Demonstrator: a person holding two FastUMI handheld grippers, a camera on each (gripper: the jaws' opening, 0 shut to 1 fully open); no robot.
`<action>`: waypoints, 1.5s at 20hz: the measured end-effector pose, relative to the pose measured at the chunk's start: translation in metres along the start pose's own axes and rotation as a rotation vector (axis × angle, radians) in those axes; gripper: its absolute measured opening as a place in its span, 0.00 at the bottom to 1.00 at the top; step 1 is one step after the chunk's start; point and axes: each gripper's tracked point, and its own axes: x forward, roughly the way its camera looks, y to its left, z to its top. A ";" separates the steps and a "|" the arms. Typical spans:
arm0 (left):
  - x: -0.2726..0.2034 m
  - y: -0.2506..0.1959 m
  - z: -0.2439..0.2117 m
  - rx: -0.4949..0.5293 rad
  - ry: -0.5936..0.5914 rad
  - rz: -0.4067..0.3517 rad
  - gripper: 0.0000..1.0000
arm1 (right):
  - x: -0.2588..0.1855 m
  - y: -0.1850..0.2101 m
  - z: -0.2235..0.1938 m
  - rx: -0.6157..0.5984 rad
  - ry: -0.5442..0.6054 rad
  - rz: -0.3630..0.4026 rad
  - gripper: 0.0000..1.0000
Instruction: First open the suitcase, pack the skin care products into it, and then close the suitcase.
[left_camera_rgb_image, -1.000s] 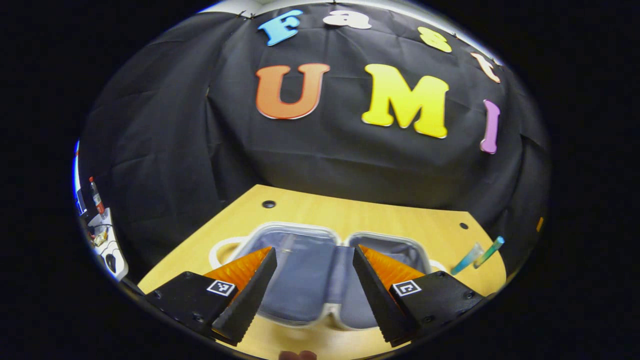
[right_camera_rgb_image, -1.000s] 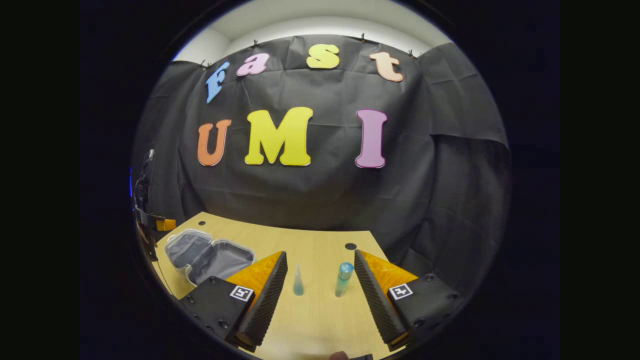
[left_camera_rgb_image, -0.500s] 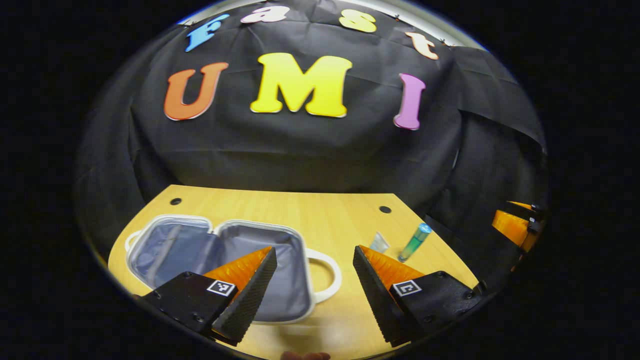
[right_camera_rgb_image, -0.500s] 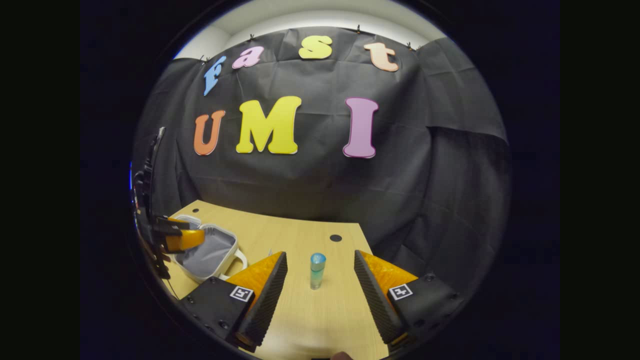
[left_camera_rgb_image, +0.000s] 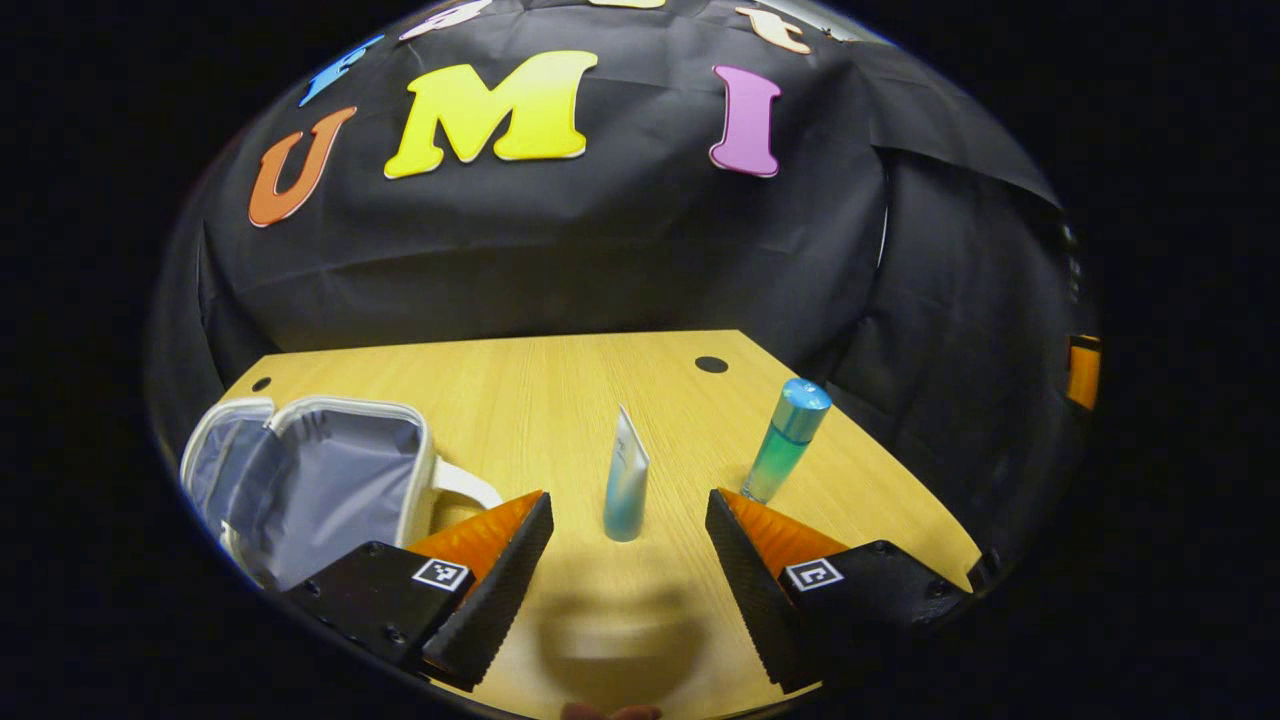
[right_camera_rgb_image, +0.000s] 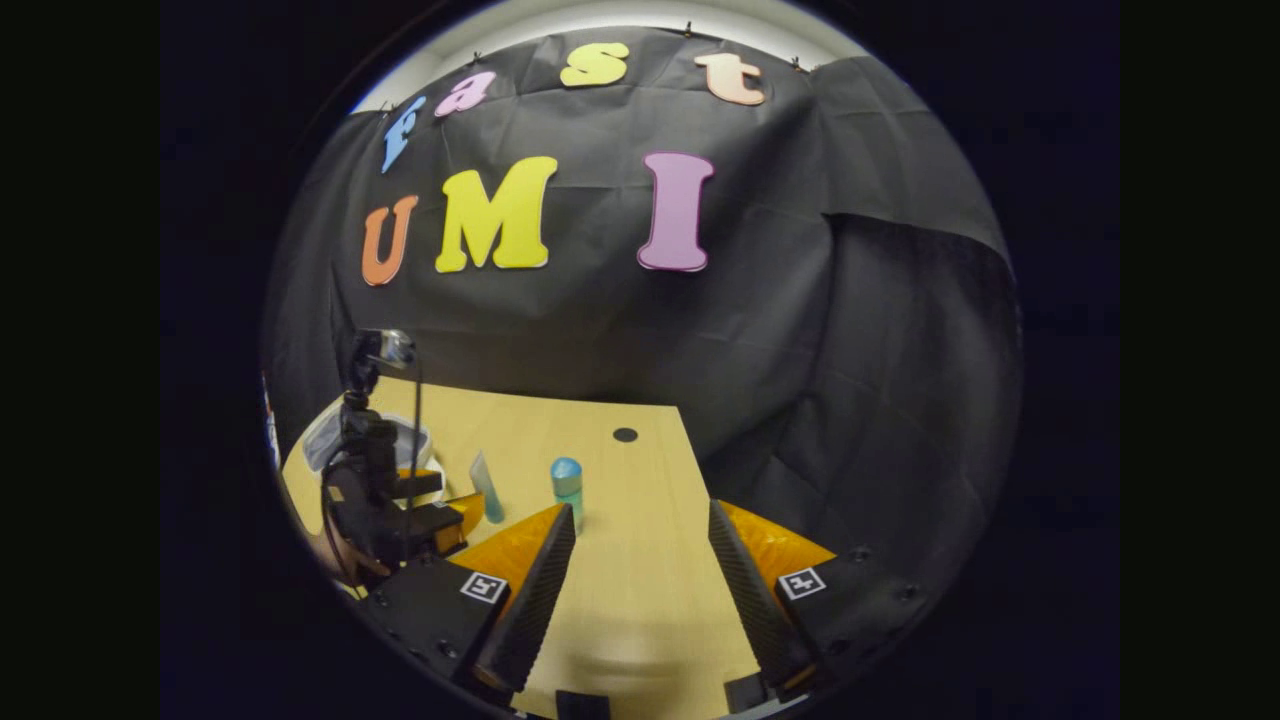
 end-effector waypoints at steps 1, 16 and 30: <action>0.012 0.001 -0.007 -0.011 0.021 0.017 0.99 | 0.002 -0.008 -0.005 -0.001 0.014 -0.011 0.79; 0.076 0.013 -0.043 0.039 0.162 0.082 0.69 | 0.026 -0.024 -0.017 0.022 0.065 -0.035 0.80; -0.026 0.022 0.034 -0.063 0.077 -0.008 0.39 | 0.103 0.078 -0.061 0.057 0.094 0.219 0.80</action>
